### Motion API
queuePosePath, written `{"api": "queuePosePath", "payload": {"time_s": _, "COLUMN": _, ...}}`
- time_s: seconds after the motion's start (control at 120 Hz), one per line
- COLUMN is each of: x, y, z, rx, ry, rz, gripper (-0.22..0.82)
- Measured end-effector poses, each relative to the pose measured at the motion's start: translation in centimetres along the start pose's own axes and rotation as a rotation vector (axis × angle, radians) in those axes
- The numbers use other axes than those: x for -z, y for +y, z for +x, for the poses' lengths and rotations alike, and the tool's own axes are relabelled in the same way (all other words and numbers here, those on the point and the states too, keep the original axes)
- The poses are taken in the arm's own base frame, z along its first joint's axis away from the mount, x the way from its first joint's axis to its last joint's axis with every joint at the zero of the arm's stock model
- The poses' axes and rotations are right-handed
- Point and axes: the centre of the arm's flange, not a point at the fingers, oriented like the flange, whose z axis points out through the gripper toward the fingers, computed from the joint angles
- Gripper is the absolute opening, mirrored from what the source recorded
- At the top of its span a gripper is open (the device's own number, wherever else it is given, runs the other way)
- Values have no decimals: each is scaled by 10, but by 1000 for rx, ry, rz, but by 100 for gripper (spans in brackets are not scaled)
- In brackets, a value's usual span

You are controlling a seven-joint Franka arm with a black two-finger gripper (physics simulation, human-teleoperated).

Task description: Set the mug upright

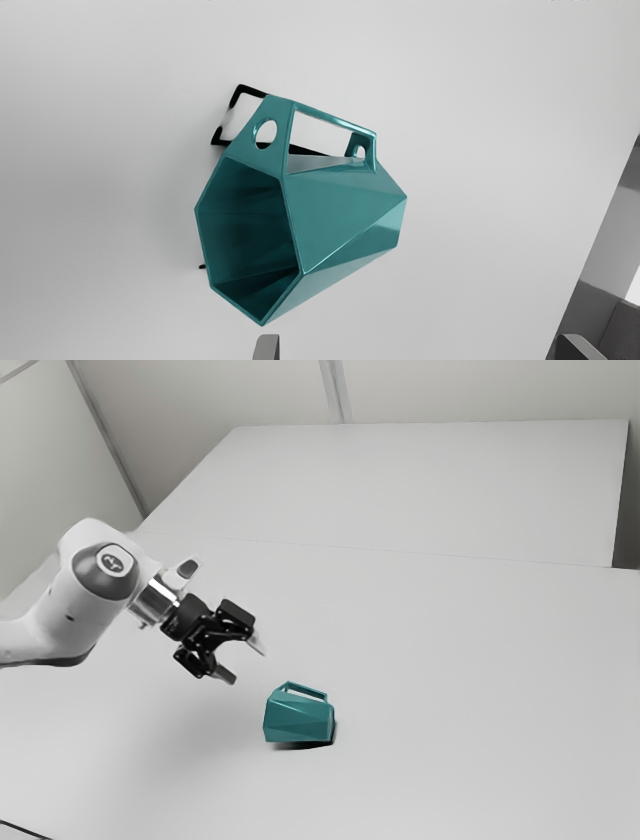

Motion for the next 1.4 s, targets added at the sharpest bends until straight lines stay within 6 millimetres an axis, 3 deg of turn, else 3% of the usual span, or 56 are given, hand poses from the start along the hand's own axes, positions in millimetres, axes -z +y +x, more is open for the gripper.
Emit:
{"api": "queuePosePath", "payload": {"time_s": 0.175, "x": -19, "y": -14, "z": 1, "rx": -43, "ry": 8, "rz": -11, "gripper": 60}}
{"api": "queuePosePath", "payload": {"time_s": 0.633, "x": -46, "y": -39, "z": 8, "rx": -149, "ry": -6, "rz": 24, "gripper": 60}}
{"api": "queuePosePath", "payload": {"time_s": 1.4, "x": -85, "y": -44, "z": -7, "rx": -148, "ry": 1, "rz": -109, "gripper": 60}}
